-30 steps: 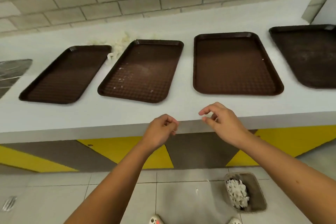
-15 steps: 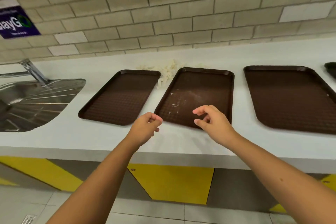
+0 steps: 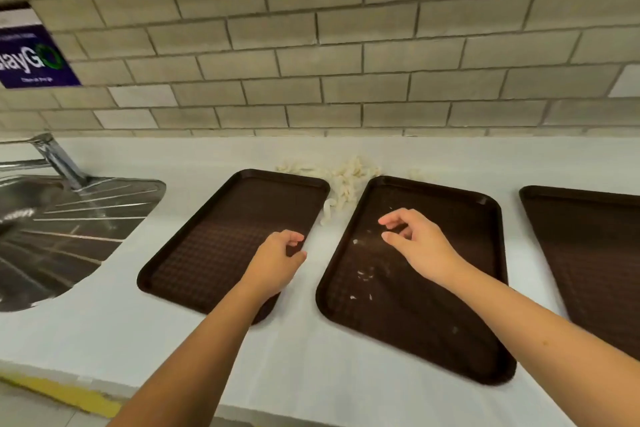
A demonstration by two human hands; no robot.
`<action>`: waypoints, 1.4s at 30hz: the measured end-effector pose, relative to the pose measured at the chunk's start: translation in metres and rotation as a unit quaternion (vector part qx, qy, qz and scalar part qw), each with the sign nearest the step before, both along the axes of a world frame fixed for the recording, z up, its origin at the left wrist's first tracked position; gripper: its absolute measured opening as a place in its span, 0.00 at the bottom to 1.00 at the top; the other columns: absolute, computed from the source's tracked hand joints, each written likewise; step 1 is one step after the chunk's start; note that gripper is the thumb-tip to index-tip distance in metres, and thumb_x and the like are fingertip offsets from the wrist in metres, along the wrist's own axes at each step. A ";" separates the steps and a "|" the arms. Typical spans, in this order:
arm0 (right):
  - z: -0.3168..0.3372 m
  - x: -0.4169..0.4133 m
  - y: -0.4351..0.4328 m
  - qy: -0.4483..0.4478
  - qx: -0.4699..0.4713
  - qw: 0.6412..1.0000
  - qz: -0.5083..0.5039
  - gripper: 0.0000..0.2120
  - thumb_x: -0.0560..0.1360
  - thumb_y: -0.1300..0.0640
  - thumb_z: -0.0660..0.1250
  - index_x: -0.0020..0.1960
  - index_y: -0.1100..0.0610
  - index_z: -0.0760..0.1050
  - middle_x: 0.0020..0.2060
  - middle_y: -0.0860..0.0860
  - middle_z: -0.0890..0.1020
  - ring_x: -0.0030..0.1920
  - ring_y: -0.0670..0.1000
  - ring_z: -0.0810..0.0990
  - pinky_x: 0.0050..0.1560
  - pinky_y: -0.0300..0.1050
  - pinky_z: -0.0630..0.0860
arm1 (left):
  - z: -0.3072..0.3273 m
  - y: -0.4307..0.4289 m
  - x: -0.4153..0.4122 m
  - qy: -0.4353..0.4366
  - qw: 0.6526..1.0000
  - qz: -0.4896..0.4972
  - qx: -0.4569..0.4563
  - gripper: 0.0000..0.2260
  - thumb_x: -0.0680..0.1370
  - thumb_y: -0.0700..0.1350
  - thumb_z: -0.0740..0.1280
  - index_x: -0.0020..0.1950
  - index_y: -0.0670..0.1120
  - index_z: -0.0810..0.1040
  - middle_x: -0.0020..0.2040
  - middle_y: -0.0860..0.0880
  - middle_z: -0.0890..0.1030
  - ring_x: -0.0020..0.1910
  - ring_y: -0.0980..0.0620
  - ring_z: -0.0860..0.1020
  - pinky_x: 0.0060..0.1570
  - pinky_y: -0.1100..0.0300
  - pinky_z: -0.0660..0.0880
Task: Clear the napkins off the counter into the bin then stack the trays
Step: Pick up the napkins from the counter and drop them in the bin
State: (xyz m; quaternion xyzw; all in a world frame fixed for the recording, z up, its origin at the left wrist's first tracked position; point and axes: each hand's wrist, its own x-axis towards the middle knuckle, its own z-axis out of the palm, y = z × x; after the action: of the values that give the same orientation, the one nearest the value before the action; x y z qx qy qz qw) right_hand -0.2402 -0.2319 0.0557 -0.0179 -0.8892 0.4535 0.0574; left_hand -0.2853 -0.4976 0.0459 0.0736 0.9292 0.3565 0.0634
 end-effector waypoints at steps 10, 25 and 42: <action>-0.008 -0.083 -0.009 -0.003 -0.007 1.000 -0.022 0.09 0.76 0.55 0.68 0.55 0.45 0.77 0.50 0.43 0.77 0.40 0.46 0.76 0.44 0.33 0.72 | -0.017 0.017 -0.110 0.028 0.987 -0.110 -0.116 0.30 0.77 0.45 0.69 0.77 0.51 0.61 0.75 0.52 0.61 0.51 0.51 0.78 0.54 0.53 0.78; -0.052 -0.135 0.003 -0.060 -0.015 0.995 -0.078 0.09 0.76 0.54 0.68 0.54 0.44 0.77 0.50 0.41 0.78 0.49 0.43 0.77 0.52 0.36 0.73 | -0.059 0.066 -0.201 0.135 0.888 -0.311 -0.312 0.18 0.83 0.47 0.59 0.73 0.49 0.69 0.66 0.49 0.72 0.64 0.49 0.72 0.56 0.55 0.73; -0.074 -0.193 -0.039 -0.048 0.214 0.976 -0.004 0.19 0.77 0.46 0.63 0.66 0.48 0.71 0.54 0.45 0.77 0.57 0.49 0.73 0.59 0.48 0.68 | -0.059 0.037 -0.163 -0.066 0.981 -0.017 0.183 0.10 0.75 0.44 0.67 0.41 0.44 0.67 0.39 0.39 0.79 0.32 0.51 0.70 0.29 0.65 0.66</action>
State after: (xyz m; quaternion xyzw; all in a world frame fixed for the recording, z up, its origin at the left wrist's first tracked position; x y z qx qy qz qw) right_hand -0.4336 -0.2708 -0.0183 -0.0300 -0.9674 0.2507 0.0193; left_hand -0.4483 -0.4610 -0.0128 0.0759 0.8405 0.5237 0.1165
